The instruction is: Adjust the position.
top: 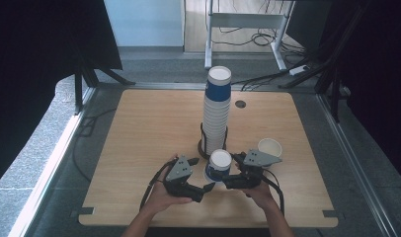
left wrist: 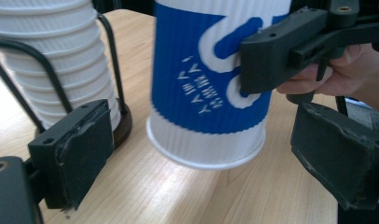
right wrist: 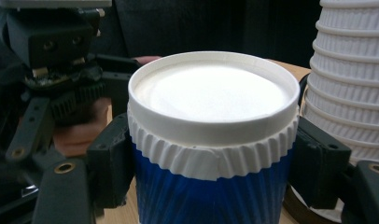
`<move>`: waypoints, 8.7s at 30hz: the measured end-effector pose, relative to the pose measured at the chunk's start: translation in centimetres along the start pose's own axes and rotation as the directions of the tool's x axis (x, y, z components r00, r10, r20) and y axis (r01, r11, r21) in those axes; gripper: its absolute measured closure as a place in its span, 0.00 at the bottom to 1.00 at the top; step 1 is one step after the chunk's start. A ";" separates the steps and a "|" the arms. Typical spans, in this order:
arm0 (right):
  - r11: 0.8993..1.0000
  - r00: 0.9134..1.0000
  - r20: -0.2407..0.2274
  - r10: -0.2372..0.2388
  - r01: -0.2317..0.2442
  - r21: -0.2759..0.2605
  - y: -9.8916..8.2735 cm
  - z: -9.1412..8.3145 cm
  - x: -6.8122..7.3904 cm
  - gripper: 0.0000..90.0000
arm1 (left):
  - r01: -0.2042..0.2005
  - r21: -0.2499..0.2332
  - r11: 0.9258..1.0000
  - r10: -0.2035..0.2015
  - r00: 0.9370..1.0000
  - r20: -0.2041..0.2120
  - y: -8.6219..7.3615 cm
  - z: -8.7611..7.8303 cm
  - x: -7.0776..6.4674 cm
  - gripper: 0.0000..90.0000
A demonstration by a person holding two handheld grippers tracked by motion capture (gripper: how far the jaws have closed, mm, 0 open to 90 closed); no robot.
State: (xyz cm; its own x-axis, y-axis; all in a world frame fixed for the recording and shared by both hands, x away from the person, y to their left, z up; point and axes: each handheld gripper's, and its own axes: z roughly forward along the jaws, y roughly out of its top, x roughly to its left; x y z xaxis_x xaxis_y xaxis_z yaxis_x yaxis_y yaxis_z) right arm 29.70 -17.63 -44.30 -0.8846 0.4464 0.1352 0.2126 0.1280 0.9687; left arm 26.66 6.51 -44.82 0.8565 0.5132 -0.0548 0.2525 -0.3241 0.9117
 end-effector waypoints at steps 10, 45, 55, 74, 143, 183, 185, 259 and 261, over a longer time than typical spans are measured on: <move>1.000 1.000 -0.026 -0.006 0.005 -0.004 0.2 0.4 0.9 0.29 | -0.022 0.022 1.000 0.022 1.000 0.012 -0.1 1.7 -0.6 0.08; 0.999 0.999 -0.048 0.024 -0.022 0.043 -0.4 1.0 0.5 0.26 | -0.091 0.047 0.995 0.093 0.994 -0.050 -0.7 1.9 -0.7 0.23; 0.998 0.998 -0.058 0.027 -0.024 0.051 -0.4 1.0 0.5 0.24 | -0.096 0.043 0.994 0.099 0.994 -0.054 -0.7 1.5 -0.3 0.24; 1.000 1.000 -0.018 0.025 -0.025 0.008 0.5 -1.4 -0.1 0.21 | -0.168 0.129 0.977 0.184 0.976 -0.118 -1.0 1.5 0.2 0.24; 0.979 0.983 -0.121 0.138 -0.116 0.168 -1.6 -0.2 -1.6 0.30 | -0.360 0.271 0.893 0.427 0.869 -0.252 -1.8 3.3 -2.2 0.04; 0.969 0.987 -0.083 0.135 -0.114 0.219 -1.8 0.5 -1.3 0.26 | -0.392 0.297 0.871 0.465 0.853 -0.238 -2.6 3.9 -2.1 0.22; 0.973 0.988 -0.079 0.135 -0.117 0.201 -1.8 0.3 -1.4 0.25 | -0.395 0.297 0.869 0.468 0.851 -0.238 -2.6 3.9 -2.1 0.22; 0.747 0.989 -0.125 0.081 0.023 0.665 3.0 1.3 -3.2 0.30 | -0.275 0.244 0.930 0.323 0.928 -0.185 -1.8 2.4 0.3 0.05; 0.773 0.992 -0.105 0.064 0.017 0.634 3.2 1.0 -3.2 0.30 | -0.227 0.227 0.947 0.270 0.946 -0.181 -1.7 1.9 0.9 0.05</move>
State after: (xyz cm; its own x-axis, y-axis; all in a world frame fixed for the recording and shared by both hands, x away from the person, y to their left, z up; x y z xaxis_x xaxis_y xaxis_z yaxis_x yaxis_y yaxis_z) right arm 33.57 -17.78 -41.81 -0.9079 0.3583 0.2177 0.4122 0.6680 0.6196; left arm 27.81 6.00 -47.20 0.7966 0.5416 0.2685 0.1465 -0.6040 0.7834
